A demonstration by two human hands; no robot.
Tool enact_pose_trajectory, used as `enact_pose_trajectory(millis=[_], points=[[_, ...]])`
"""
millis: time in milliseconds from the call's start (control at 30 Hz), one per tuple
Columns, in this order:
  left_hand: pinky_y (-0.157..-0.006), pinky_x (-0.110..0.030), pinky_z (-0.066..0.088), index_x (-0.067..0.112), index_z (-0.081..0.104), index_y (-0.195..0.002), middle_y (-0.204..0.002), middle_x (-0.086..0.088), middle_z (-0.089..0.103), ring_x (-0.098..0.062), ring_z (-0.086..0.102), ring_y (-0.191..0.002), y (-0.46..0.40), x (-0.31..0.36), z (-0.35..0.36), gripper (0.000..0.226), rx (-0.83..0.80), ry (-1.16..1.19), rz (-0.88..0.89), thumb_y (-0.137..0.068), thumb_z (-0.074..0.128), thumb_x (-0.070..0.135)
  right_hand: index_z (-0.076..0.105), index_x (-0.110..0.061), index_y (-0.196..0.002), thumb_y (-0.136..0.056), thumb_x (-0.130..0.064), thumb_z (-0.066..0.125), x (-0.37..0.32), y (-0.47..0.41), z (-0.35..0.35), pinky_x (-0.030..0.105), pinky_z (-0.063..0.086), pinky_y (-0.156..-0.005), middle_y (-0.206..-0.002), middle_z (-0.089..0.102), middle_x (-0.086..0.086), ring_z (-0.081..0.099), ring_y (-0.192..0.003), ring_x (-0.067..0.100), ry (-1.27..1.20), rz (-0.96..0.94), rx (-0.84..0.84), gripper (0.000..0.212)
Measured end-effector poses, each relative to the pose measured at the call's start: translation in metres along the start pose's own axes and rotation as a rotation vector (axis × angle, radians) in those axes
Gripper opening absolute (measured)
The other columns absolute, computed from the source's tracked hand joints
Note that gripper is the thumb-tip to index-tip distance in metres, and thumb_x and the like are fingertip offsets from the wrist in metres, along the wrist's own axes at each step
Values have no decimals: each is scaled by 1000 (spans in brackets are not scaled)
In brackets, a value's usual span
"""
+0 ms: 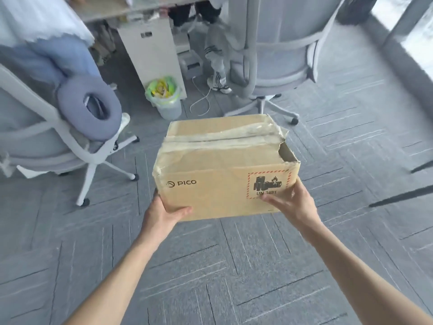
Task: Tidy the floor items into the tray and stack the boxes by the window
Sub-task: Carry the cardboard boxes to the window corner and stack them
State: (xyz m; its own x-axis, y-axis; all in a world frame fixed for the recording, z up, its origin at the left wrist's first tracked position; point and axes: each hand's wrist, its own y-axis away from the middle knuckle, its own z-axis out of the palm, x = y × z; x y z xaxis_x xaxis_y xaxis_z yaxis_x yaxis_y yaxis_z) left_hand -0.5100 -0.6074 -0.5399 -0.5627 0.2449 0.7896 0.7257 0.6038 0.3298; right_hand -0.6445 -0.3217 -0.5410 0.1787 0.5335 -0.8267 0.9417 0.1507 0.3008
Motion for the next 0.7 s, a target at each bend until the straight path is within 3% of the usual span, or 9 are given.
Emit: enact_pose_trajectory(millis=[200,300,433,533,600,633,700], points=[[-76,-25,43,35,46,-116,-101,16,61,-12,57,-99,51,211,-36,65,-111,16,304,-68,88,27,53,-30,-124,-67,-44,87,-127,61,-159,31,45,-81,-107,66,-9,61,-104,18,-76,-74,223,68],[-76,-20,46,30,49,-118,-105,15,62,-9,59,-99,96,311,-54,61,-195,69,475,-71,87,22,49,-32,-112,-69,-43,86,-187,116,-238,30,43,-78,-101,63,-10,61,-101,19,-80,-132,381,58],[-77,-21,42,24,44,-116,-97,16,55,-9,52,-92,155,404,-71,56,-279,189,630,-77,82,13,49,-33,-124,-70,-39,86,-249,191,-311,31,47,-84,-103,62,-16,60,-99,13,-54,-221,559,65],[-80,-22,44,24,45,-117,-97,13,58,-10,56,-92,211,461,-90,62,-361,267,767,-73,84,7,50,-40,-115,-69,-39,87,-289,273,-359,32,52,-83,-94,65,-25,65,-95,7,-79,-300,718,59],[-75,-12,48,26,45,-113,-96,19,59,5,59,-84,245,489,-99,64,-433,318,854,-70,83,-2,49,-43,-105,-74,-27,85,-312,332,-383,14,49,-69,-86,60,-31,60,-78,-16,-66,-355,798,50],[-79,-14,51,28,47,-111,-97,19,61,9,60,-84,261,501,-102,65,-471,334,889,-69,84,-4,49,-44,-102,-76,-21,84,-320,361,-392,9,46,-63,-85,59,-31,58,-73,-20,-66,-379,829,49],[-89,-29,52,34,53,-108,-100,18,66,4,62,-92,296,524,-103,64,-541,339,961,-66,86,-2,51,-41,-110,-77,-25,83,-327,415,-410,18,48,-67,-89,61,-28,63,-85,-8,-50,-365,908,49]])
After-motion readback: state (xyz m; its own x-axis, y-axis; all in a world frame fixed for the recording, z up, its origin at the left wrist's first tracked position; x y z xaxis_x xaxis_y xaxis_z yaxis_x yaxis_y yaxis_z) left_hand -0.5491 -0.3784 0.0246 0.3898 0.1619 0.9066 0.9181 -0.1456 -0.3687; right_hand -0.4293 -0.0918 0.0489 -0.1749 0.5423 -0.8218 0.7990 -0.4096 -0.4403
